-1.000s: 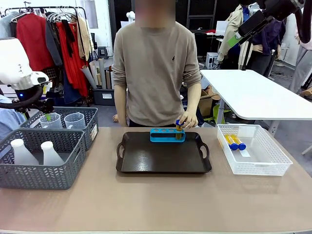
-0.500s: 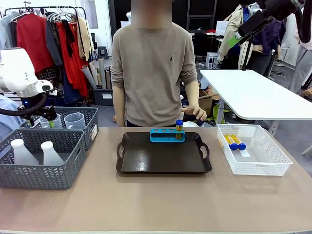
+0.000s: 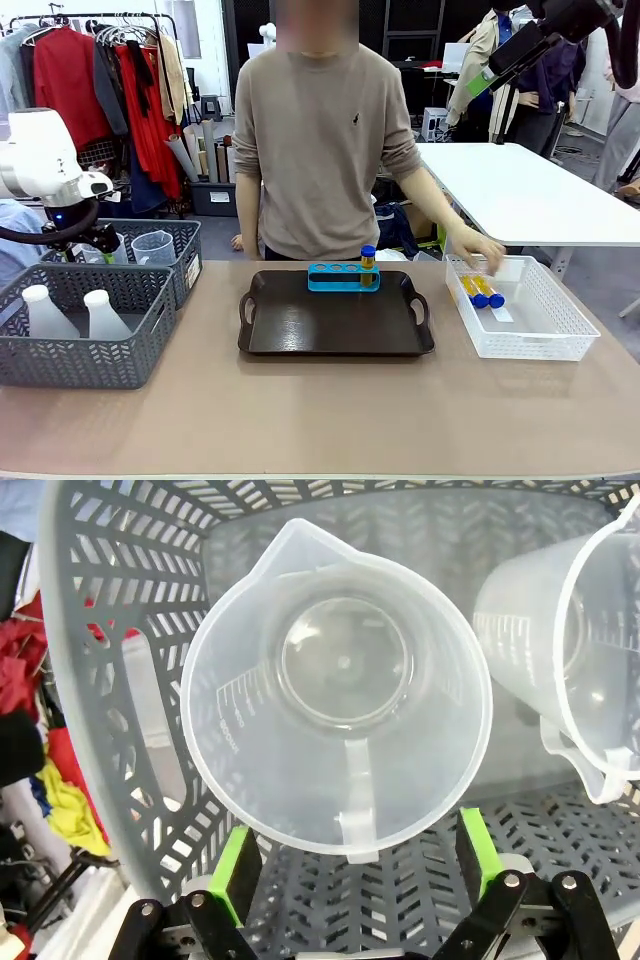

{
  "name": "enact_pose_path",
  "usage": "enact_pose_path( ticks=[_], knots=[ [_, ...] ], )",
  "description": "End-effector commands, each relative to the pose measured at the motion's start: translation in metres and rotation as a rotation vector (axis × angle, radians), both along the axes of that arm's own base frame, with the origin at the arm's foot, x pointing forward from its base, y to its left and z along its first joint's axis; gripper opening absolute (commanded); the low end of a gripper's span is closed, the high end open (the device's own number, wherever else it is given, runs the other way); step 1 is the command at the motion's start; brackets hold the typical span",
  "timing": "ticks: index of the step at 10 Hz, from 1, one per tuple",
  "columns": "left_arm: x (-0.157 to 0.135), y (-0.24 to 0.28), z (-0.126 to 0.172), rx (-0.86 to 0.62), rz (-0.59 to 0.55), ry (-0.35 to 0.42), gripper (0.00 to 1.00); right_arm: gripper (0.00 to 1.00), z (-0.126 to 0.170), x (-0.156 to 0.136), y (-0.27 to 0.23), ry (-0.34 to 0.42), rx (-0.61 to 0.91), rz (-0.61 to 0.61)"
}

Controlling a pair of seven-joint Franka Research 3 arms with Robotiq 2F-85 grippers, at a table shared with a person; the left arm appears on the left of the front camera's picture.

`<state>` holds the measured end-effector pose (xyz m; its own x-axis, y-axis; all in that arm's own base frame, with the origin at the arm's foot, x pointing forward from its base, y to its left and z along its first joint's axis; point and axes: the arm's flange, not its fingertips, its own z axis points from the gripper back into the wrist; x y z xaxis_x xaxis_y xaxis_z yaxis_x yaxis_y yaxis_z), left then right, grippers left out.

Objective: Prepare the laboratory tools.
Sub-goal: Pick up one Large Measuring Cup and place it on the Handle tray.

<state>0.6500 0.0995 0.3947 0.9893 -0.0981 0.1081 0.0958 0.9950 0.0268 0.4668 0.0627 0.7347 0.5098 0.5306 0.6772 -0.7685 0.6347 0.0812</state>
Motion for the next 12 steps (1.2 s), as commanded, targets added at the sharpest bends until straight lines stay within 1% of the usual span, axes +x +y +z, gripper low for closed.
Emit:
enact_pose_path(
  ticks=[1, 2, 3, 7, 8, 12],
  knots=[
    [0.0042, 0.005, -0.0027, -0.009, -0.009, -0.016, 1.0, 1.0, 0.001, -0.0007, -0.0005, -0.002, 0.0, 0.001],
    [0.0054, 0.005, -0.0039, -0.009, -0.009, -0.022, 1.0, 1.0, 0.001, -0.0007, -0.0005, -0.002, 0.0, 0.001],
    [0.0055, 0.0065, -0.0049, 0.006, -0.03, -0.03, 0.91, 1.0, 0.001, -0.0007, -0.0005, -0.002, 0.0, 0.001],
    [0.0053, 0.005, -0.0017, 0.008, -0.027, -0.034, 0.12, 1.0, 0.001, -0.0007, -0.0005, -0.002, 0.0, 0.001],
    [0.0051, 0.0068, -0.0008, 0.009, -0.026, -0.03, 0.0, 1.0, 0.001, -0.0007, -0.0005, -0.002, 0.0, 0.001],
    [0.0046, 0.0072, 0.0023, -0.003, -0.014, -0.02, 0.0, 1.0, 0.001, -0.0007, -0.0005, -0.002, 0.0, 0.001]
  ],
)
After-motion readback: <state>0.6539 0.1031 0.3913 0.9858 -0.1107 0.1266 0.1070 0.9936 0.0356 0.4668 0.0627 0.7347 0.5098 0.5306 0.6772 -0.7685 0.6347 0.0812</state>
